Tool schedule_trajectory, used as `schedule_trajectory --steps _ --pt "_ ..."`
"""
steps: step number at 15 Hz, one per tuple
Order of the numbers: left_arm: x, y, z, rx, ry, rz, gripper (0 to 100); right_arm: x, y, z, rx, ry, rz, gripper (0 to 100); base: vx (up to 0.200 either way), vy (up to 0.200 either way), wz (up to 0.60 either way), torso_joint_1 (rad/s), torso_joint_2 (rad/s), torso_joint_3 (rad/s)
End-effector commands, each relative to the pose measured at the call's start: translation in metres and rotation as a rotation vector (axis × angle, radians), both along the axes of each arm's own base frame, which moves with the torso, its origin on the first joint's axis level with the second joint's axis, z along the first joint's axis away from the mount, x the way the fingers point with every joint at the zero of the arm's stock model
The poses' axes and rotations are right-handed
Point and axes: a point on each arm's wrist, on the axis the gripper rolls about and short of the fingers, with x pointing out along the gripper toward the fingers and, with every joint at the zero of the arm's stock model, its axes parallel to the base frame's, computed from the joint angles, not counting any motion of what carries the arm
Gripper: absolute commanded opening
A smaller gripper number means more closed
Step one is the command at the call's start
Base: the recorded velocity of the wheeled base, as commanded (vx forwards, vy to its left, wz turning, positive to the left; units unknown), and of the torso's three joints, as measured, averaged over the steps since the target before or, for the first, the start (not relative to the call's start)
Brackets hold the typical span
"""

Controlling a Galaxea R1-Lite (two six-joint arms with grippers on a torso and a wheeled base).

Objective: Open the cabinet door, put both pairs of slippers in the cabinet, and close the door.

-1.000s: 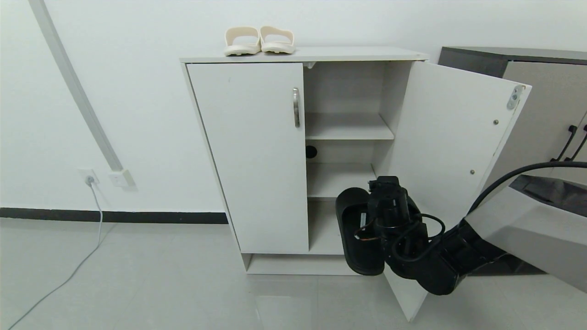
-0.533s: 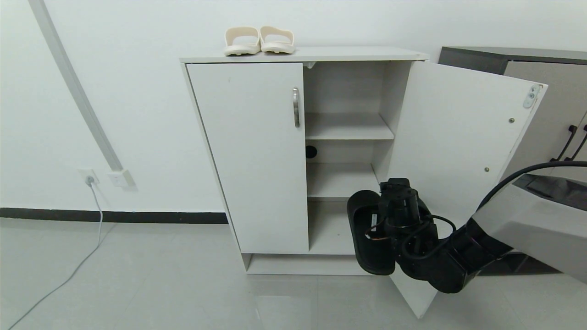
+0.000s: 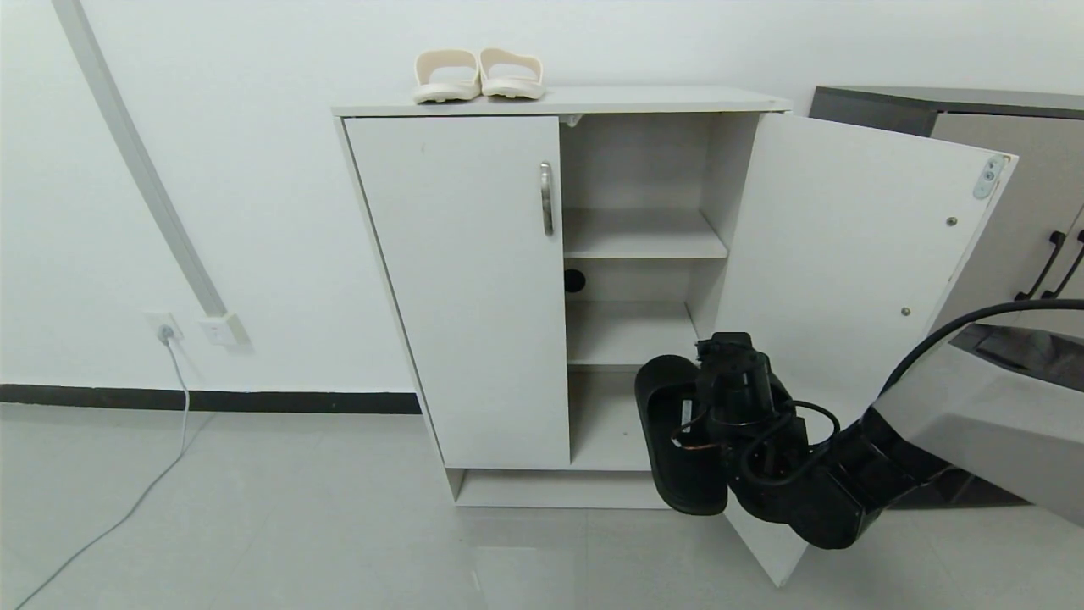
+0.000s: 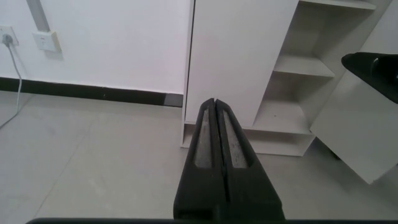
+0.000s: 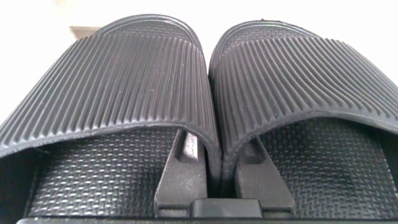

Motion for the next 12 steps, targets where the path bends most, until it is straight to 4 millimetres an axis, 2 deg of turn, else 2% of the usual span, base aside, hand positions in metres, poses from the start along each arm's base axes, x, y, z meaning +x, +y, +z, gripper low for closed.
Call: schedule_trajectory --steps 1,4,7,9,12 --pt "0.0 0.0 0.0 -0.001 0.002 0.0 0 -0.008 0.017 0.008 0.024 -0.018 0.074 0 0.0 0.0 0.0 0.0 0.0 0.0" --pt "0.0 0.0 0.0 -0.001 0.002 0.002 0 0.0 0.037 0.009 0.025 -0.046 0.109 0 0.0 0.0 0.0 0.0 0.0 0.0" --pt "0.0 0.0 0.0 0.001 0.001 0.0 0 0.02 0.054 -0.012 0.016 -0.044 0.104 0 0.0 0.0 0.0 0.0 0.0 0.0" --pt "0.0 0.0 0.0 0.001 0.001 0.0 0 0.028 0.059 -0.023 0.007 -0.033 0.101 0 0.0 0.0 0.0 0.0 0.0 0.0" --pt "0.0 0.0 0.0 0.002 0.001 0.0 0 0.03 0.06 -0.026 0.007 -0.032 0.098 0 0.0 0.0 0.0 0.0 0.0 0.0"
